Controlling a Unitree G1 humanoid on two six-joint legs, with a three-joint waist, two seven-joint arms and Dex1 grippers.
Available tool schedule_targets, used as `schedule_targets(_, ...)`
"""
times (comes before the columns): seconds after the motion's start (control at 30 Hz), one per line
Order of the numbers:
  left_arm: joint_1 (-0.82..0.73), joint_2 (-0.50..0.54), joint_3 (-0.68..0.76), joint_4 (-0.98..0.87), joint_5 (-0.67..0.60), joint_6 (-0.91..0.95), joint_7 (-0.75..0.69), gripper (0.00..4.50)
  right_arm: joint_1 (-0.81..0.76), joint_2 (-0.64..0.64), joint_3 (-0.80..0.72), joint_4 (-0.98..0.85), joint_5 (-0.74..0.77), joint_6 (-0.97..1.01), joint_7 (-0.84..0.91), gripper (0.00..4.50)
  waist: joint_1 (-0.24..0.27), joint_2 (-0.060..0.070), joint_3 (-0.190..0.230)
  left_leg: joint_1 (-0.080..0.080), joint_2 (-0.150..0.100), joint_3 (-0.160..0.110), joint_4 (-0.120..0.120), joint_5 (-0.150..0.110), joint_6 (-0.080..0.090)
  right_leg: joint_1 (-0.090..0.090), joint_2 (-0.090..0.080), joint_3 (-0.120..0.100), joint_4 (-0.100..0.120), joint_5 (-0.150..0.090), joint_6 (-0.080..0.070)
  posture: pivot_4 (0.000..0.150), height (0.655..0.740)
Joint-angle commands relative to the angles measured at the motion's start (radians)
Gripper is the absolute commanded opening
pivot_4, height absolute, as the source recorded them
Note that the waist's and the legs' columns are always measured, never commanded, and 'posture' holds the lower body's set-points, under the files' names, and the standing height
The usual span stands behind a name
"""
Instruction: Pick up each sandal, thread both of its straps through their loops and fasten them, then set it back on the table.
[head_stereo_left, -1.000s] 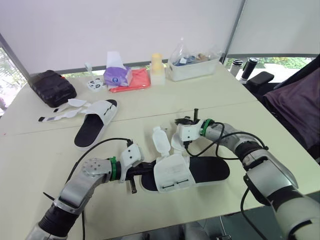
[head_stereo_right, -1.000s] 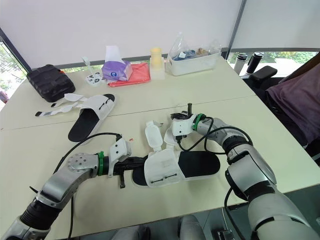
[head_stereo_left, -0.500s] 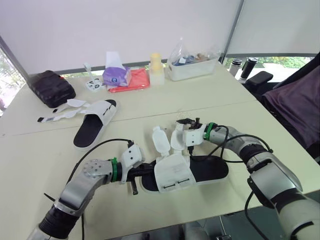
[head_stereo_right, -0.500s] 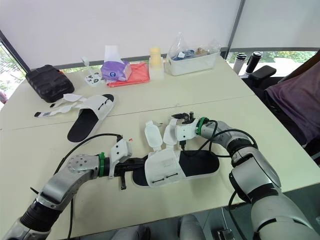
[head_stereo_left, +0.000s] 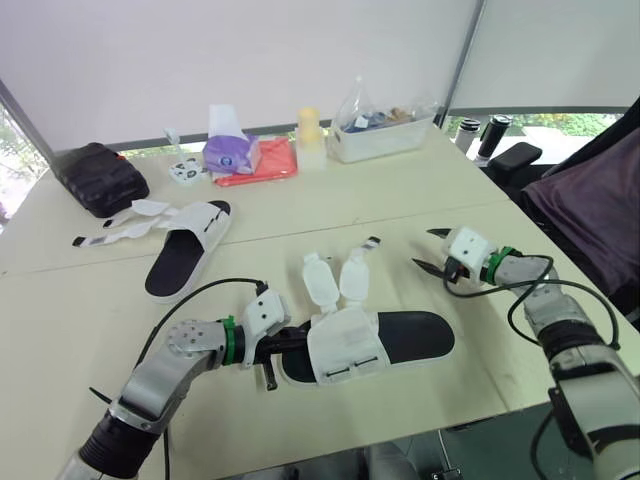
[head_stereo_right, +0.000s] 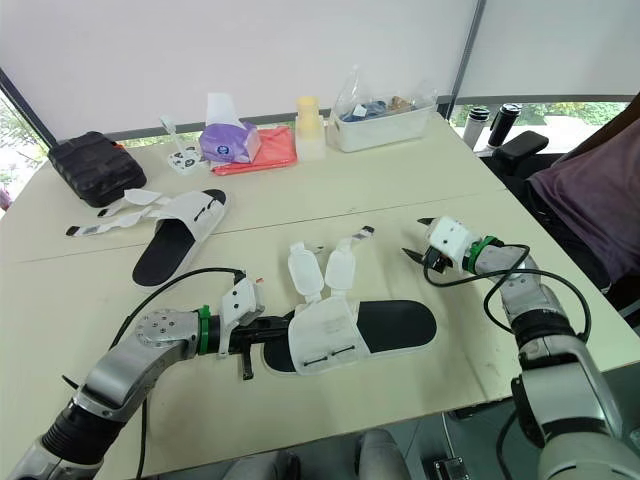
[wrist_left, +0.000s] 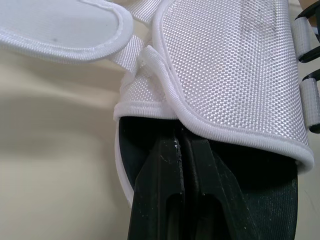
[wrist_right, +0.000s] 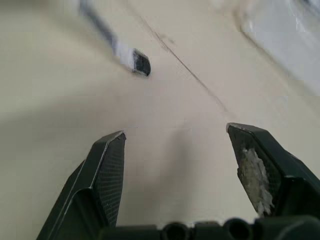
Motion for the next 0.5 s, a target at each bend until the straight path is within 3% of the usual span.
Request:
schedule_targets(0.03, -0.001, 0.004, 0.012, -0.005, -0.005, -0.003, -0.001, 0.12, -0.036, 0.057, -0.176, -0.327, 0.436, 0.819, -0.071, 3.46, -0.002, 0.001, 0.000, 0.000, 0.000, -0.001, 0.000, 0.000, 0.000, 0.000, 0.000, 0.000, 0.000, 0.000, 0.000, 0.150, 0.7400)
schedule_targets(0.1, -0.001, 0.006, 0.013, -0.004, -0.003, -0.005, -0.003, 0.12, -0.081, 0.098, -0.271, -0.357, 0.598, 1.159, -0.154, 3.46, 0.001, 0.001, 0.000, -0.001, 0.000, -0.002, 0.000, 0.000, 0.000, -0.001, 0.000, 0.000, 0.001, 0.000, 0.000, 0.150, 0.7400)
schedule_targets(0.17, 0.000, 0.008, 0.013, -0.006, -0.003, -0.004, -0.004, 0.12, -0.149, 0.159, -0.389, -0.275, 0.668, 1.316, -0.284, 3.46, 0.013, 0.001, 0.000, -0.001, 0.000, -0.003, 0.000, 0.000, 0.001, -0.002, 0.000, -0.001, 0.001, 0.000, -0.001, 0.150, 0.7400)
schedule_targets(0.23, 0.001, 0.011, 0.014, -0.008, -0.003, -0.004, -0.006, 0.12, -0.238, 0.214, -0.513, -0.105, 0.682, 1.402, -0.460, 3.46, 0.019, 0.001, 0.000, -0.002, 0.000, -0.003, 0.000, 0.000, 0.001, -0.002, 0.000, -0.001, 0.001, 0.000, -0.001, 0.150, 0.7400)
schedule_targets(0.33, 0.004, 0.013, 0.017, -0.013, -0.003, -0.003, -0.005, 0.12, -0.291, 0.230, -0.579, 0.024, 0.650, 1.460, -0.584, 3.46, 0.030, 0.001, 0.000, -0.003, -0.001, -0.003, 0.000, 0.000, 0.001, -0.002, -0.001, -0.002, 0.000, 0.000, -0.001, 0.150, 0.7400)
schedule_targets(0.5, 0.025, 0.016, 0.028, -0.029, -0.003, -0.002, 0.008, 0.12, -0.318, 0.237, -0.604, 0.095, 0.628, 1.498, -0.630, 3.46, 0.023, 0.002, -0.001, -0.013, -0.003, 0.000, 0.002, 0.001, -0.002, -0.011, -0.004, -0.001, 0.000, 0.001, -0.001, 0.150, 0.7400)
